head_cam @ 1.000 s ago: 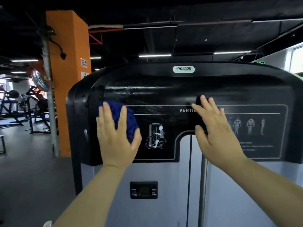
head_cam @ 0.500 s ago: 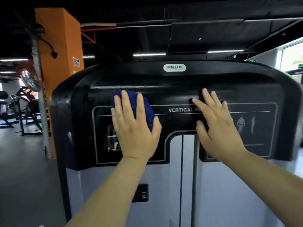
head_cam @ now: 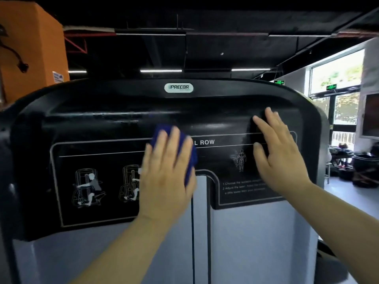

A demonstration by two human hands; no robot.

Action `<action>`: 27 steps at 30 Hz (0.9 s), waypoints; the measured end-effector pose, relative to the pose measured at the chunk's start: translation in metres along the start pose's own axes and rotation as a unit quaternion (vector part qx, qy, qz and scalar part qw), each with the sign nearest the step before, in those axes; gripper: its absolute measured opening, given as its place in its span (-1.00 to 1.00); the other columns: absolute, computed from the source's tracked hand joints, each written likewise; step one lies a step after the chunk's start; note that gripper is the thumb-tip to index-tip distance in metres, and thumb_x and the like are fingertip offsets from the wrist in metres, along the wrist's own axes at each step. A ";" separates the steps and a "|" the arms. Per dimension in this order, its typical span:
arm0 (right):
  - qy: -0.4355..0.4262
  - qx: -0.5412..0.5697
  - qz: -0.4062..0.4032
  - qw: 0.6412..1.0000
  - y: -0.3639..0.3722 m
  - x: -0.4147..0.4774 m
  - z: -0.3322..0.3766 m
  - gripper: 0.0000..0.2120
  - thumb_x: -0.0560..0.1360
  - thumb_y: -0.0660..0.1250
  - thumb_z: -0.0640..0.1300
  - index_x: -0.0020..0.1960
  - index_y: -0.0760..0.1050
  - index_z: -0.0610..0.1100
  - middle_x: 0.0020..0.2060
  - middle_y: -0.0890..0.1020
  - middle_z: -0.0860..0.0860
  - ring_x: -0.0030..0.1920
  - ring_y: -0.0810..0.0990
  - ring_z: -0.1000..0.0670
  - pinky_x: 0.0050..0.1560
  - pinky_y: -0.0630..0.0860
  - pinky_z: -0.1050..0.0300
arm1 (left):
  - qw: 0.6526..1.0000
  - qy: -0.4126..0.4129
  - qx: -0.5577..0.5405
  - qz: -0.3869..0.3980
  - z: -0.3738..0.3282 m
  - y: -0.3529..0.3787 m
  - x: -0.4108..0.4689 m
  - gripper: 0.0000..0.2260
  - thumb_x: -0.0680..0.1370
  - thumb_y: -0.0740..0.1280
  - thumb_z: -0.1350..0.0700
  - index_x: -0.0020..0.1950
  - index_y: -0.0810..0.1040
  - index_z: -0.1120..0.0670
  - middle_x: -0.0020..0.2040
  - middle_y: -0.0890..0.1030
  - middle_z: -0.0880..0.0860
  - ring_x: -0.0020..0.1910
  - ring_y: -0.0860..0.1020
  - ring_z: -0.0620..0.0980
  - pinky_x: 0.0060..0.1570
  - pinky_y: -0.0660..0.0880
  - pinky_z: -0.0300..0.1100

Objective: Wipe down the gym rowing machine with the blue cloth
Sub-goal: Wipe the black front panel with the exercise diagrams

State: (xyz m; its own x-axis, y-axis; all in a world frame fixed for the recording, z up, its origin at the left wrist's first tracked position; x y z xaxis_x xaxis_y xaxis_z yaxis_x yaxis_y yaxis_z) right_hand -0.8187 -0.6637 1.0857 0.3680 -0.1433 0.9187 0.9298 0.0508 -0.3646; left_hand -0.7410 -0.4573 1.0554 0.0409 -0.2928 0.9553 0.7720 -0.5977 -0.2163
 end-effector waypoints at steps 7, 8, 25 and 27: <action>-0.019 -0.030 -0.003 0.999 0.009 -0.005 -0.010 -0.47 0.60 0.03 -0.06 0.57 0.14 -0.03 0.58 0.06 0.08 0.55 -0.14 0.20 0.53 -0.24 0.23 | 0.989 0.134 0.064 0.023 -0.004 -0.001 0.015 -0.48 0.59 0.12 -0.04 0.54 0.25 0.05 0.55 0.25 0.15 0.52 0.20 0.20 0.49 0.08 0.13; -0.015 -0.026 -0.008 1.000 0.008 -0.005 -0.009 -0.47 0.60 0.02 -0.06 0.57 0.15 -0.03 0.57 0.07 0.08 0.55 -0.14 0.20 0.54 -0.24 0.22 | 0.998 0.053 0.039 0.014 0.014 -0.011 0.030 -0.47 0.58 0.10 -0.06 0.54 0.24 0.06 0.55 0.23 0.18 0.53 0.16 0.23 0.50 0.04 0.12; -0.048 0.074 0.000 0.996 0.026 0.004 0.053 -0.50 0.61 0.06 -0.13 0.55 0.20 -0.05 0.56 0.12 0.13 0.56 -0.07 0.23 0.55 -0.20 0.21 | 0.986 -0.158 -0.033 -0.044 0.035 -0.024 0.047 -0.51 0.57 0.13 -0.06 0.41 0.45 0.16 0.47 0.40 0.14 0.51 0.24 0.15 0.50 0.07 0.06; -0.031 0.107 0.000 0.994 0.015 0.003 0.043 -0.53 0.64 0.08 -0.16 0.54 0.22 -0.01 0.52 0.14 0.21 0.52 -0.01 0.31 0.51 -0.10 0.34 | 0.994 -0.096 -0.044 -0.034 -0.003 -0.012 0.065 -0.55 0.57 0.16 -0.06 0.36 0.52 0.13 0.41 0.47 0.11 0.47 0.32 0.14 0.47 0.13 0.05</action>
State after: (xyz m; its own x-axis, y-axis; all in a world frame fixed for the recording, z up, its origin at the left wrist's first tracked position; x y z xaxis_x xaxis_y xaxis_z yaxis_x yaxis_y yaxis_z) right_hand -0.8031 -0.6204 1.0891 0.3608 -0.0829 0.9290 0.9074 0.2613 -0.3291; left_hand -0.7495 -0.4717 1.1198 0.1184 -0.1069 0.9872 0.7183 -0.6772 -0.1595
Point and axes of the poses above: each hand's wrist, its own x-axis towards the middle knuckle, its own y-axis out of the palm, z = x × y, the point moved 10 cm from there along x, towards the middle knuckle
